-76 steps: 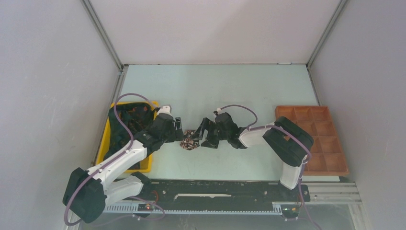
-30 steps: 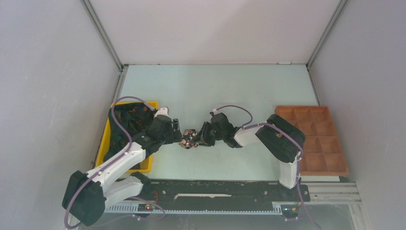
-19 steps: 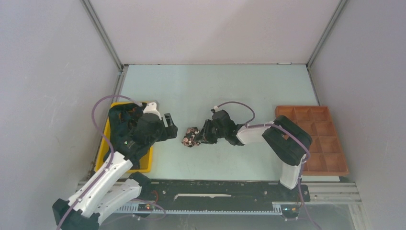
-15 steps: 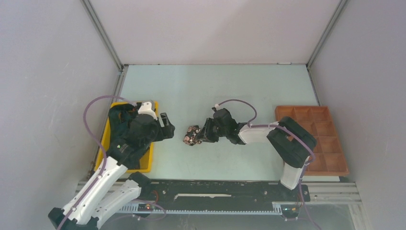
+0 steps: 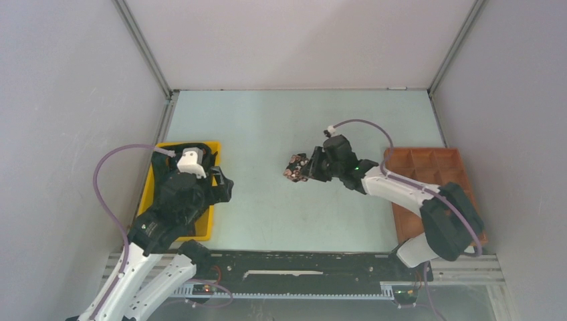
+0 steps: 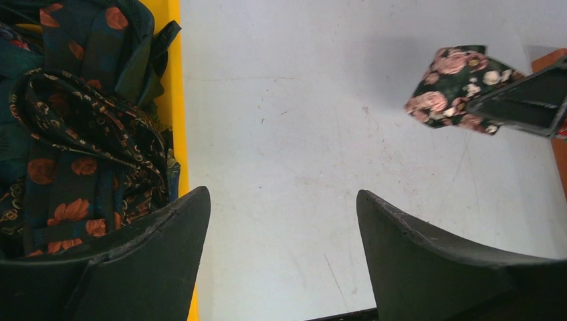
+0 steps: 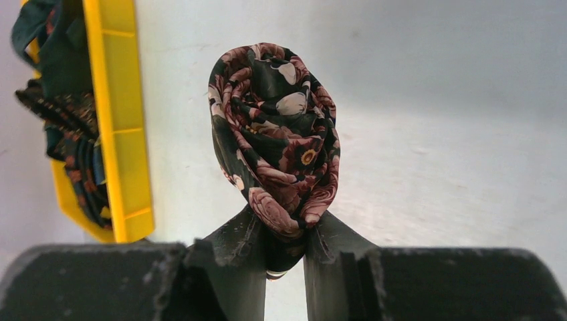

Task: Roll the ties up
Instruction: Pick up the tie at the center of the board, then place the tie in the storage box.

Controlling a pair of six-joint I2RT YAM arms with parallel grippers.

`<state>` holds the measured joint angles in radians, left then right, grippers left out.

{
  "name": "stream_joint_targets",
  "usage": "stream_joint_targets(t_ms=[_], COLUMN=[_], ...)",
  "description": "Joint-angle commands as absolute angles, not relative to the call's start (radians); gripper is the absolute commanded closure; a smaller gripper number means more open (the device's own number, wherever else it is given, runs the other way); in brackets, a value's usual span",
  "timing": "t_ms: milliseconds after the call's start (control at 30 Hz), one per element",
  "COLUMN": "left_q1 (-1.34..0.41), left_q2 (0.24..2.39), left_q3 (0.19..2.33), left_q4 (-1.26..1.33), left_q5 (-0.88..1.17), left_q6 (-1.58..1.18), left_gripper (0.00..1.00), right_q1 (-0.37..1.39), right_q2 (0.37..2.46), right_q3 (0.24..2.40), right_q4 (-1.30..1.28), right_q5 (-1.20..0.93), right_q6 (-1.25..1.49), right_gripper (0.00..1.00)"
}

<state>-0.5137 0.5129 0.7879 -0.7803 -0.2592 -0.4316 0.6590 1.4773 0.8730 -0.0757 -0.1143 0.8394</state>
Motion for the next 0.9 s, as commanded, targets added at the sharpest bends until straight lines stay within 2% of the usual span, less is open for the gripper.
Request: stream_joint_targets(t_ms=[0, 233, 467, 733, 867], left_q1=[-0.508, -0.508, -0.508, -0.508, -0.508], left_q2=[0.491, 0.457, 0.439, 0.418, 0.409], left_q3=[0.810, 0.786, 0.773, 0.763, 0.761], left_q4=[-0.763, -0.738, -0.729, -0.716, -0.713], left_q5=[-0.267, -0.238, -0.225, -0.206, -0.197], left_q6=[-0.370, -0.367, -0.371, -0.369, -0.368], left_gripper=[0.13, 0.07, 0.01, 0.00, 0.00], right_q1=[0.578, 0.363, 0.105, -0.168, -0.219], right_q2=[1.349, 1.190, 1.114, 1.133, 1.196], right_q3=[0.901, 0.878, 0.873, 0.904, 0.941], right_q4=[-0.269, -0.424, -0.508, -0.510, -0.509], right_q5=[0.023, 0.089, 0.103, 0.085, 0.106], right_q6=[0.713, 0.636, 0.554, 0.496, 0.476], right_gripper=[0.82, 0.82, 0.82, 0.82, 0.82])
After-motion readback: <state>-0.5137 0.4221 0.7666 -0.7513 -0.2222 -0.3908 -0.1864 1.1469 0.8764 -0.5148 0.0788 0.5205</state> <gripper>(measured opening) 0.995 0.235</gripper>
